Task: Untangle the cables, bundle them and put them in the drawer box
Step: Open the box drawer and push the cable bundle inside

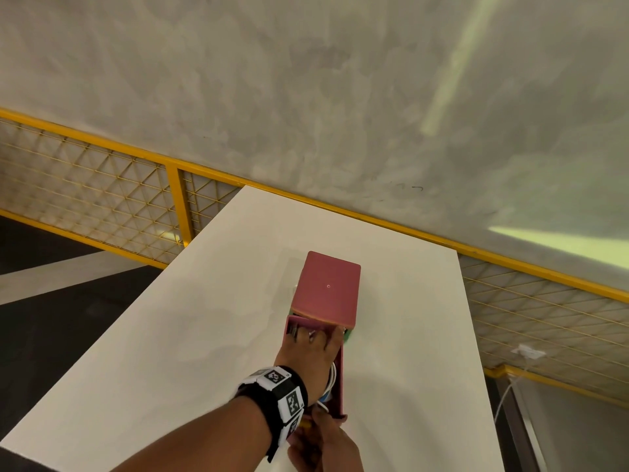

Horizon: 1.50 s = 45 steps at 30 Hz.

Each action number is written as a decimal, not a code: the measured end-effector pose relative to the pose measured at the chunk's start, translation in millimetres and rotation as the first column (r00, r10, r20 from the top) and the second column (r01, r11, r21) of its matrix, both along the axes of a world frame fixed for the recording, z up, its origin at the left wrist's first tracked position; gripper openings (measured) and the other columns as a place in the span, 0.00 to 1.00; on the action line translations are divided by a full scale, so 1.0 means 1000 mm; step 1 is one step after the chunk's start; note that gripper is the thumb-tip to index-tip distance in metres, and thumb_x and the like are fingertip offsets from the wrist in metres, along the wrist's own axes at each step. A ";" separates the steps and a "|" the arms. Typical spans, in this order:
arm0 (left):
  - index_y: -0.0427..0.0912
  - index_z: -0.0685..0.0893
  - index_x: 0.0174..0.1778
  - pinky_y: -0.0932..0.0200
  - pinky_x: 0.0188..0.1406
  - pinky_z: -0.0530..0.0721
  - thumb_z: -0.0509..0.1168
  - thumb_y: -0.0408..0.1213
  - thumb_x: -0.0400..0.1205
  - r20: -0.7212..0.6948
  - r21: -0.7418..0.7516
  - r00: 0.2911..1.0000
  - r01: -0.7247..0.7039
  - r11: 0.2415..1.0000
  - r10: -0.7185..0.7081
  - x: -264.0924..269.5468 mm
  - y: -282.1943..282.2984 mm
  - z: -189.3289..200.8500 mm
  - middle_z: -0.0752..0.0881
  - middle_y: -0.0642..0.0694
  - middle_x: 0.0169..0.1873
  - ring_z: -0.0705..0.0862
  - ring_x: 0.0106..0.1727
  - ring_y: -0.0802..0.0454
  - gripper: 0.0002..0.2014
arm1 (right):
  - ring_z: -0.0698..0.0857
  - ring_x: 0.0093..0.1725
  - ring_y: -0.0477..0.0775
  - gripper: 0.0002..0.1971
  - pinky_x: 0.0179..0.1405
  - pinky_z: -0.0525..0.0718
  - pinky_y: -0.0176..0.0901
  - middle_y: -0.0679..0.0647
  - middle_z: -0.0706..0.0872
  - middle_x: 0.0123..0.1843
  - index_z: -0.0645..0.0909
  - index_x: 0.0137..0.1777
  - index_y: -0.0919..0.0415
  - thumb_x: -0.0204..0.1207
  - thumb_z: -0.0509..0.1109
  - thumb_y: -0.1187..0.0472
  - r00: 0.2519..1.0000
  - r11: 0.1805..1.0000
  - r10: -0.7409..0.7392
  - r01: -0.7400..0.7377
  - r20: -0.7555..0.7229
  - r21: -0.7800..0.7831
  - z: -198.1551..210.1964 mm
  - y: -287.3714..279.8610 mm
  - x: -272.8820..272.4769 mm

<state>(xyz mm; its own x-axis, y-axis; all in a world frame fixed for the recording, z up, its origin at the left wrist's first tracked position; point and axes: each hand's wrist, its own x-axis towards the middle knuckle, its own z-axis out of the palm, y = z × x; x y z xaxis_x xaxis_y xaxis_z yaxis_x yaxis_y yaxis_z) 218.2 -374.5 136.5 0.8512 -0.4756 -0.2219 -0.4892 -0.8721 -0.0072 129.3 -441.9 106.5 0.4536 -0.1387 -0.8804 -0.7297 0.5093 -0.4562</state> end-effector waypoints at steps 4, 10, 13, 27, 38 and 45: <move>0.49 0.42 0.85 0.34 0.71 0.69 0.67 0.49 0.78 0.021 -0.006 0.999 0.049 0.999 -0.048 0.000 0.001 -0.001 0.71 0.38 0.74 0.70 0.70 0.29 0.47 | 0.92 0.43 0.67 0.14 0.40 0.88 0.55 0.68 0.92 0.38 0.86 0.53 0.68 0.76 0.75 0.56 1.000 0.999 -0.025 0.025 0.007 -0.030 0.004 0.001 -0.005; 0.42 0.47 0.86 0.36 0.69 0.73 0.65 0.43 0.79 0.015 -0.017 1.000 -0.002 1.000 0.002 -0.005 0.000 -0.005 0.69 0.40 0.77 0.70 0.72 0.31 0.43 | 0.91 0.42 0.68 0.13 0.39 0.88 0.55 0.68 0.91 0.30 0.86 0.47 0.72 0.75 0.76 0.58 1.000 0.998 -0.031 0.031 -0.001 -0.045 0.012 0.004 -0.012; 0.39 0.55 0.84 0.37 0.69 0.74 0.63 0.42 0.79 -0.008 -0.001 1.000 -0.019 1.000 0.019 -0.004 0.005 -0.010 0.70 0.40 0.76 0.70 0.72 0.33 0.38 | 0.91 0.42 0.68 0.12 0.39 0.88 0.55 0.69 0.91 0.32 0.86 0.47 0.72 0.76 0.74 0.60 1.000 0.998 -0.025 0.026 0.016 -0.053 0.011 0.007 -0.015; 0.43 0.53 0.82 0.37 0.66 0.75 0.65 0.38 0.76 0.008 -0.078 1.000 0.023 0.997 -0.023 -0.009 0.009 -0.002 0.71 0.37 0.73 0.72 0.67 0.29 0.39 | 0.90 0.41 0.70 0.09 0.37 0.86 0.52 0.69 0.90 0.29 0.86 0.41 0.73 0.77 0.73 0.65 0.998 0.997 -0.050 0.051 0.024 -0.050 0.033 0.009 -0.018; 0.41 0.69 0.79 0.34 0.67 0.70 0.63 0.38 0.79 0.031 0.035 0.991 0.133 0.991 -0.134 -0.006 0.009 0.007 0.65 0.43 0.80 0.67 0.73 0.31 0.30 | 0.90 0.43 0.68 0.09 0.38 0.87 0.52 0.70 0.92 0.37 0.86 0.46 0.74 0.77 0.72 0.65 0.998 0.998 -0.053 0.054 0.029 -0.024 0.025 0.008 -0.018; 0.41 0.71 0.78 0.34 0.67 0.71 0.64 0.41 0.80 -0.025 0.064 0.985 0.173 0.983 -0.172 -0.004 0.014 0.007 0.60 0.42 0.82 0.67 0.72 0.32 0.28 | 0.90 0.40 0.70 0.11 0.39 0.87 0.55 0.72 0.89 0.29 0.86 0.38 0.76 0.76 0.73 0.67 1.000 1.000 -0.017 0.017 0.000 -0.018 0.024 0.012 -0.013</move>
